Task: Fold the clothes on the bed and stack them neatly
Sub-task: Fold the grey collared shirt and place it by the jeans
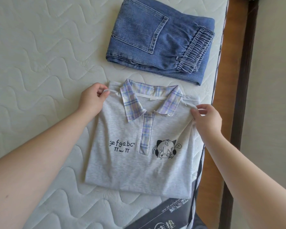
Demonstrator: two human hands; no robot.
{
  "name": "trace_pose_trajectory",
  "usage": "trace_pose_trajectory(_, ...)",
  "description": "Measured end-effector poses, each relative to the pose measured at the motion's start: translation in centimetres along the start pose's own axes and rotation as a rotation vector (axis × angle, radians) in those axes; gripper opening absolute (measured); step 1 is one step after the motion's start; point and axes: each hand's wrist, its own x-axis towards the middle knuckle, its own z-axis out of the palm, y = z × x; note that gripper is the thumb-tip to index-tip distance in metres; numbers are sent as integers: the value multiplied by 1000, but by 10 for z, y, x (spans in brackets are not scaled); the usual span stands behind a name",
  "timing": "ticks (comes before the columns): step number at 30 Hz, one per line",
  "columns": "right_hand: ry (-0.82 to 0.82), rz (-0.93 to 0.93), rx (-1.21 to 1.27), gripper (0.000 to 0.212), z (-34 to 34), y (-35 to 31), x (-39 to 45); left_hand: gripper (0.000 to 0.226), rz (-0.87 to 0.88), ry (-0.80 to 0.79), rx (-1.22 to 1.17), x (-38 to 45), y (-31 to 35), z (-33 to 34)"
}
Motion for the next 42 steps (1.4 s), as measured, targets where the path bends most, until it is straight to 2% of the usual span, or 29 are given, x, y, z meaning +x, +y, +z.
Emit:
trace_pose_trajectory(3,58,-41,-5,16,0,1,-3,10,47,125,-1,-8,4,1)
trace_pose_trajectory(6,147,-284,-98,29,1,3,-16,19,208,352,77,-27,17,0)
trace_pose_trajectory(8,165,-440,-227,37,5,6,-31,23,294,369,132,-52,23,7)
trace_pose_trajectory(9,146,-441,-248,43,8,10,-39,25,287,346,151,-67,22,11)
trace_pose_trajectory(10,110,-357,-218,50,11,13,-47,29,236,323,151,-81,18,16)
trace_pose_trajectory(12,37,-71,-78,64,14,18,-60,38,31,302,79,-105,4,20)
trace_pose_trajectory(14,-14,86,-39,69,14,30,-71,42,-177,286,-33,-121,-12,18)
trace_pose_trajectory(18,-79,153,-98,44,7,55,-88,17,-230,158,-3,-141,-40,10)
trace_pose_trajectory(21,-79,112,-119,19,0,64,-91,20,-182,103,40,-148,-52,2)
trace_pose_trajectory(27,-44,104,-115,20,-9,76,-90,20,-166,118,56,-147,-55,-5)
trace_pose_trajectory(32,-16,86,-71,19,-8,77,-98,43,-265,-35,232,-150,-52,-5)
trace_pose_trajectory(34,-16,18,-21,21,-7,71,-94,48,-275,-84,278,-152,-53,-6)
trace_pose_trajectory(37,29,-90,-4,24,-7,57,-71,38,-228,-44,219,-148,-51,-7)
trace_pose_trajectory(42,-53,-34,-87,22,-2,32,-31,31,-156,73,45,-108,-26,-3)
